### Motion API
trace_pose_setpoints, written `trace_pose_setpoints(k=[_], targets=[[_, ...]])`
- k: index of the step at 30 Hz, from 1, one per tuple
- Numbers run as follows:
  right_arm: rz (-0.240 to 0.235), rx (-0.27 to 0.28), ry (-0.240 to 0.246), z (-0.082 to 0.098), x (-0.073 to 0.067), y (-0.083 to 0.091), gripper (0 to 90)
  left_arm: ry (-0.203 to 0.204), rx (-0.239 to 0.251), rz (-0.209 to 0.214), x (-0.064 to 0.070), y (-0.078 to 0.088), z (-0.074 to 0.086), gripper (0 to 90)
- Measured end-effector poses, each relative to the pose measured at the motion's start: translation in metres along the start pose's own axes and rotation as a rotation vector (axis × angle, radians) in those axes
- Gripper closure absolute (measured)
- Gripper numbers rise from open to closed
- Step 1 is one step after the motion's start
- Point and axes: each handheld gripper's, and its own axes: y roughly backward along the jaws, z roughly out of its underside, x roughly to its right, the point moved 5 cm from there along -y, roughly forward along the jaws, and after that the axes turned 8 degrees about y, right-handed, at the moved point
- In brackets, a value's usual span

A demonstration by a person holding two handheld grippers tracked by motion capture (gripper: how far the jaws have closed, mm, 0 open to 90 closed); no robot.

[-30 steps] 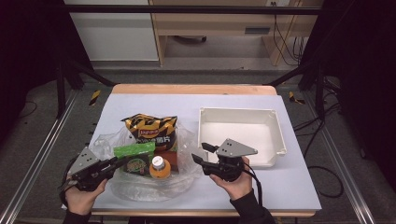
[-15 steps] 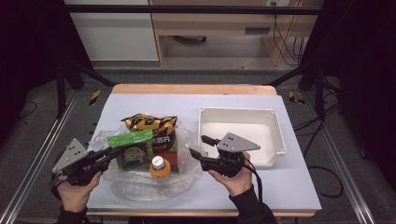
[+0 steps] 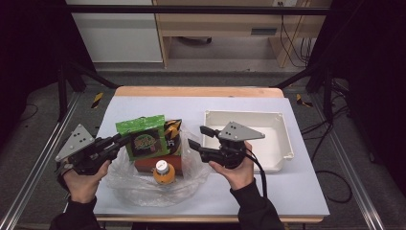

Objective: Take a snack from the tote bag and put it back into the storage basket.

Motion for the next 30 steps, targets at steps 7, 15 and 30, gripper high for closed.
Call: trace_pose_setpoints(k=[7,15,30], targets=[[-0.066,-0.005,-0.006,-0.005,-0.007,-0.020,44.5,-0.021,0.000,0.030,0.012,-0.011,-0.009,81.8],[-0.094,0.007,0.005,-0.014,-0.013,-0.035,49.7,-0.044,-0.014,0.061,0.026,-0.024,-0.012,81.7],[-0.100,0.010,-0.003,-0.016,-0.008,-0.040,62.3,-0.034,-0.028,0.113,0.036,-0.034,-0.008,81.1]])
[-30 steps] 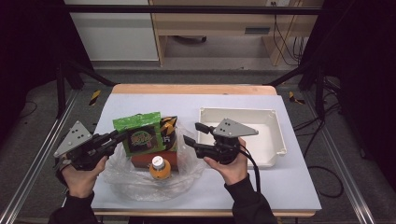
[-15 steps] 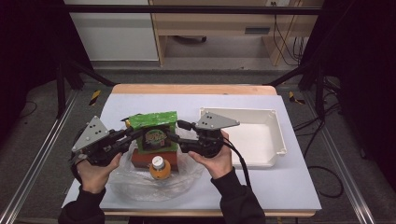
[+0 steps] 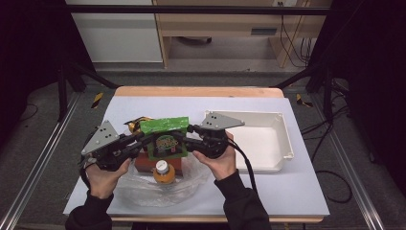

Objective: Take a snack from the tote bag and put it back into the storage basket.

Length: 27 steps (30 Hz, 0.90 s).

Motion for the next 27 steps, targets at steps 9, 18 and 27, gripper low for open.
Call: trace_pose_setpoints(k=[9,18,27], targets=[[0.003,-0.006,0.028,0.000,-0.001,0.004,78.2,-0.013,0.015,-0.064,-0.003,0.000,0.001,68.0],[0.023,0.032,0.030,-0.005,0.002,0.014,78.5,-0.017,0.016,-0.115,-0.006,0.022,0.012,38.2],[0.052,0.050,0.033,-0.017,0.002,0.021,78.2,0.053,-0.002,-0.187,-0.030,0.032,0.034,31.2]])
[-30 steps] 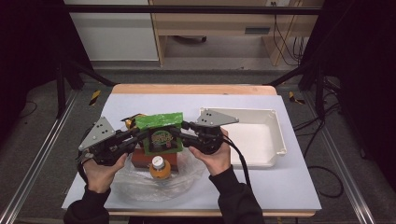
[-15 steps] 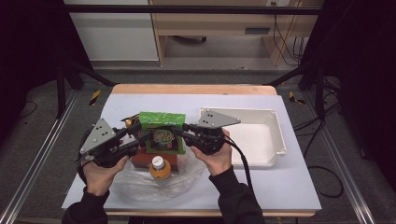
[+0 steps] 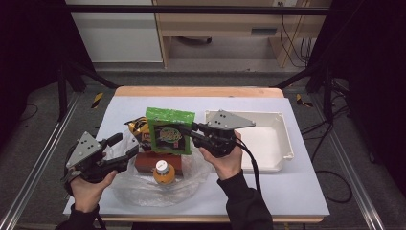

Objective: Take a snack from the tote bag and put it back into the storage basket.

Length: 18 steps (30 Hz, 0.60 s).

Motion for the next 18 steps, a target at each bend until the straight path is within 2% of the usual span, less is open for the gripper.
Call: trace_pose_setpoints(k=[6,7,13,15,18], targets=[[0.010,0.024,0.009,-0.012,0.001,0.001,78.1,0.022,-0.012,-0.030,-0.008,-0.005,0.010,30.5],[0.011,0.034,0.011,-0.017,0.001,0.002,78.0,0.026,-0.023,-0.040,-0.010,-0.007,0.016,30.3],[0.023,0.055,0.014,-0.027,0.001,0.002,78.0,0.035,-0.040,-0.050,-0.015,-0.012,0.027,30.2],[0.016,0.063,0.020,-0.033,-0.003,-0.003,77.9,0.048,-0.066,-0.051,-0.016,-0.015,0.032,29.4],[0.004,0.069,0.026,-0.038,-0.008,-0.010,78.0,0.054,-0.070,-0.054,-0.017,-0.017,0.035,30.2]])
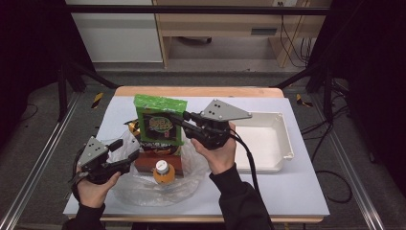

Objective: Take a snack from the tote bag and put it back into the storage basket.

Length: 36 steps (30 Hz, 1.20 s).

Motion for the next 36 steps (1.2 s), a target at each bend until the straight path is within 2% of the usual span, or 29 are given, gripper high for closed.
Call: trace_pose_setpoints(k=[5,10,14,21,22,24,26,28,29,31,36], targets=[[-0.011,-0.007,0.010,-0.002,-0.006,-0.009,77.9,0.005,0.005,-0.004,-0.003,0.002,0.003,30.6],[0.007,-0.010,0.010,-0.003,-0.001,-0.005,77.9,-0.003,-0.006,-0.006,-0.003,0.001,0.004,29.0],[0.037,-0.008,0.020,-0.005,0.009,0.006,77.9,-0.006,-0.017,-0.011,-0.003,-0.001,0.007,28.3],[0.116,-0.016,0.016,-0.002,0.036,0.039,77.8,0.003,-0.034,-0.011,-0.005,-0.003,0.013,27.7],[0.116,-0.016,0.016,-0.002,0.036,0.039,77.8,0.003,-0.034,-0.011,-0.005,-0.003,0.013,27.6],[0.143,-0.019,0.003,0.007,0.045,0.052,77.8,0.000,-0.038,-0.016,-0.006,-0.003,0.014,27.5],[0.150,-0.017,-0.001,0.010,0.049,0.057,77.8,0.007,-0.037,-0.018,-0.007,-0.003,0.014,27.4],[0.178,-0.028,-0.024,0.022,0.060,0.069,77.8,0.010,-0.039,-0.023,-0.008,-0.004,0.015,27.3],[0.178,-0.028,-0.024,0.022,0.060,0.069,77.8,0.010,-0.039,-0.023,-0.008,-0.004,0.015,27.3],[0.200,-0.037,-0.037,0.033,0.071,0.081,77.8,0.010,-0.039,-0.025,-0.009,-0.004,0.015,27.2],[0.222,-0.047,-0.049,0.051,0.084,0.096,77.8,0.011,-0.045,-0.029,-0.010,-0.004,0.016,27.1]])
